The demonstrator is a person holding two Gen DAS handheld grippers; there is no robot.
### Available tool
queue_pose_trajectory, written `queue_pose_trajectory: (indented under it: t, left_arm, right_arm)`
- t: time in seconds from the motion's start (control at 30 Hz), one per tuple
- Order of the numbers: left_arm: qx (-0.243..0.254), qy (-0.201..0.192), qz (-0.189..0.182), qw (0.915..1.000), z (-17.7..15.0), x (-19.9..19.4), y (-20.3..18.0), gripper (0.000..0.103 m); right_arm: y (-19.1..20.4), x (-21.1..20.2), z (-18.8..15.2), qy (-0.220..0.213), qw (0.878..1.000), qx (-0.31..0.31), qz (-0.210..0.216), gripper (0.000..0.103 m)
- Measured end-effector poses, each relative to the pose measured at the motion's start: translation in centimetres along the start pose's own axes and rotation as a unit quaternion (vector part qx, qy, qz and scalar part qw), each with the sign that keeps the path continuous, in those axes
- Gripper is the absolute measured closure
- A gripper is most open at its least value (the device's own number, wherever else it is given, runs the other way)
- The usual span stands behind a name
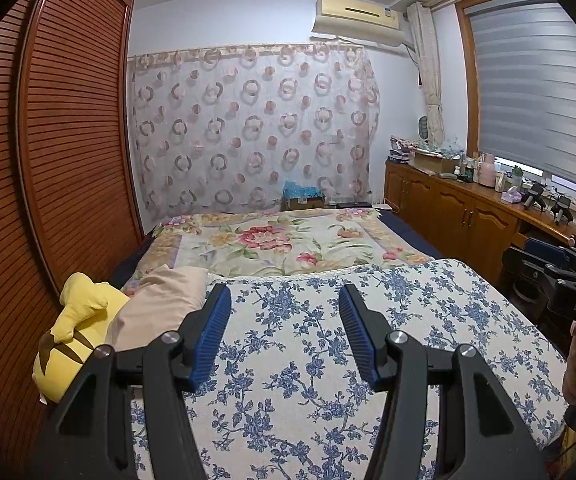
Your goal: Fold small clothes
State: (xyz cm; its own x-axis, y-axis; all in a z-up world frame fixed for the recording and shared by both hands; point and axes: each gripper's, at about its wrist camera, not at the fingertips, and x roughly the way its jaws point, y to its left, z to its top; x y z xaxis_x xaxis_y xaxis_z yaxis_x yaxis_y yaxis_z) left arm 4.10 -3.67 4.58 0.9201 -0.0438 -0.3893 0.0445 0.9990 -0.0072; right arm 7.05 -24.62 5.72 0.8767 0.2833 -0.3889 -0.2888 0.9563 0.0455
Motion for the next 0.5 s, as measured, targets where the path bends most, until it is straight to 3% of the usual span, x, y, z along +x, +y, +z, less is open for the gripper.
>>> queue_pose_trajectory:
  t: [0.5]
  left_arm:
    - [0.001, -0.001, 0.000, 1.0000, -0.06, 0.01, -0.02, 0.047]
  right_arm:
    - [-0.18, -0.03, -0.07, -0.001, 1.000, 0.001, -0.002, 0.030]
